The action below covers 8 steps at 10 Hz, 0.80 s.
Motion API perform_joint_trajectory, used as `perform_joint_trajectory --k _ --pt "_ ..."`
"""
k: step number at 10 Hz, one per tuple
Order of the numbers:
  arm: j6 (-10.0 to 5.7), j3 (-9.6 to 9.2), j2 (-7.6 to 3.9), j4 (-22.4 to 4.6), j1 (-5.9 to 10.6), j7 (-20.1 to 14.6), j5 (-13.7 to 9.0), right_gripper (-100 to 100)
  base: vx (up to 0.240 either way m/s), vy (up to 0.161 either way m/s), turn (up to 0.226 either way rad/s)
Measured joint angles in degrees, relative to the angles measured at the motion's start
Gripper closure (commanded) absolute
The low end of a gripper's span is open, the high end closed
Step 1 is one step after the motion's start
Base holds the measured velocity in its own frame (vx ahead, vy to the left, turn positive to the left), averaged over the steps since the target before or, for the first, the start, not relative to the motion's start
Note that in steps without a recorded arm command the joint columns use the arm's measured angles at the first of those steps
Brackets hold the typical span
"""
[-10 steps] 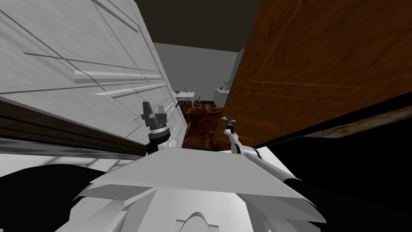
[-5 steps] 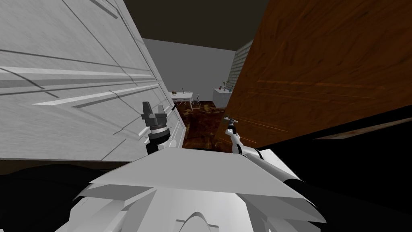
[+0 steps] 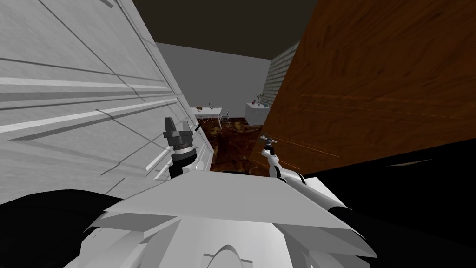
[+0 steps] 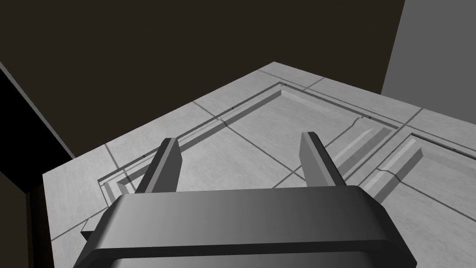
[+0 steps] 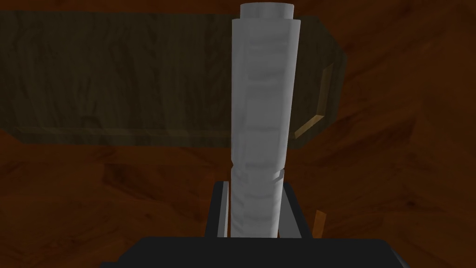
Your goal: Push the door open
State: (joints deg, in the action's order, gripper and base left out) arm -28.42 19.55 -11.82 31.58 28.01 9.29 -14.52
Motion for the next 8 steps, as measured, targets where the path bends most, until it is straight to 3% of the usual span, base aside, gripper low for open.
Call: perform_joint_trajectory --k 3,4,5,6,8 --pt "-0.12 1.19 -0.29 0.2 -0.37 0.6 -0.5 100 0.194 0.030 -0.043" --pt "-0.72 1.25 -1.35 -1.3 -0.02 0.0 -0.6 100 0.130 0.041 -0.055" --pt "-0.71 1.77 -1.50 -0.7 -0.15 0.1 -0.8 100 0.042 -0.018 -0.004" --pt "-0.10 2.19 -1.14 1.1 -0.78 0.6 -0.9 100 0.126 0.019 -0.031" --pt "0.07 3.34 -0.90 1.4 -1.54 1.5 -1.3 100 0.188 0.042 -0.060"
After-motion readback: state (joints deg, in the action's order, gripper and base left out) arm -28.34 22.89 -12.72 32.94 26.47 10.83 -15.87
